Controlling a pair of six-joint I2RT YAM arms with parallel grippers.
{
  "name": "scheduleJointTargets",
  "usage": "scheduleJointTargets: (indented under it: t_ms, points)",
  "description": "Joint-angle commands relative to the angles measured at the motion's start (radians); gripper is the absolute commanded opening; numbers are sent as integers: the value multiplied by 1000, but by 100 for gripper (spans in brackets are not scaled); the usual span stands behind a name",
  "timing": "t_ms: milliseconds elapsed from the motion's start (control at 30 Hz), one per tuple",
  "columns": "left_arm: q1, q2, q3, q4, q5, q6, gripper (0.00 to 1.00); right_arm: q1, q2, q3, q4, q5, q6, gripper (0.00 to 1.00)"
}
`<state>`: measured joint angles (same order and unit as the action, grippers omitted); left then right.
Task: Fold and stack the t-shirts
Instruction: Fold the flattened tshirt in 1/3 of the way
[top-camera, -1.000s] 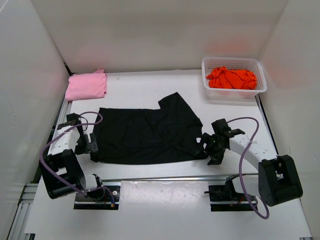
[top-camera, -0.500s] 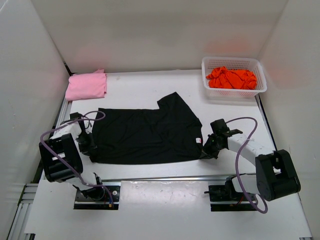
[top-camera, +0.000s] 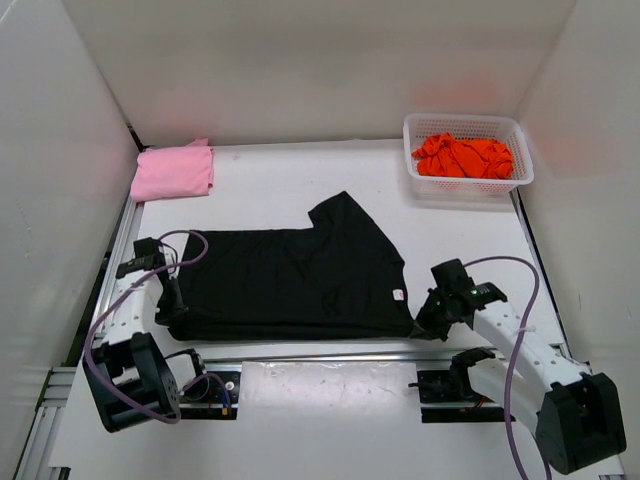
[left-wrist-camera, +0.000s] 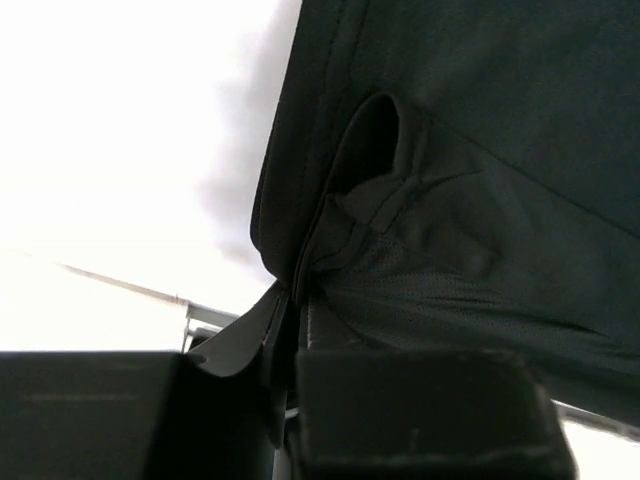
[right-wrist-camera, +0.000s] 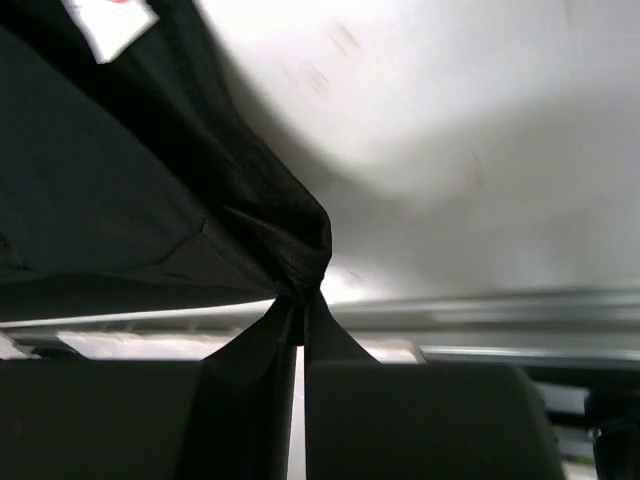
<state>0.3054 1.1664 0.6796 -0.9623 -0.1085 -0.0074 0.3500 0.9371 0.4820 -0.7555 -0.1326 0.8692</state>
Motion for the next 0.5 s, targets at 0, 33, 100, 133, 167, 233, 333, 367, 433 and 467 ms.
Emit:
scheduleJointTargets:
  t_ms: [0, 33, 100, 133, 167, 233, 333, 367, 433, 467]
  points:
    - [4, -43, -49, -49, -79, 7, 20, 18, -55, -62, -133, 25, 74, 0]
    - [4, -57, -63, -49, -89, 7, 20, 18, -55, -62, -133, 25, 74, 0]
    - [4, -73, -101, -49, -89, 7, 23, 18, -76, -62, -163, 34, 74, 0]
    - [4, -86, -110, -49, -89, 7, 23, 18, -77, -62, -163, 34, 74, 0]
    - [4, -99, -124, -49, -102, 7, 24, 18, -87, -72, -177, 34, 83, 0]
    - [4, -109, -124, -49, -111, 7, 28, 27, -98, -85, -186, 34, 83, 0]
    - [4, -109, -134, -49, -111, 7, 46, 27, -112, -112, -186, 25, 83, 23]
    - [4, -109, -134, -49, -111, 7, 57, 27, -112, -112, -186, 25, 83, 40]
    - [4, -109, -134, -49, -132, 7, 78, 27, -121, -112, -209, 25, 74, 72]
    - [4, -109, -134, -49, -141, 7, 88, 27, -121, -112, -218, 25, 74, 77]
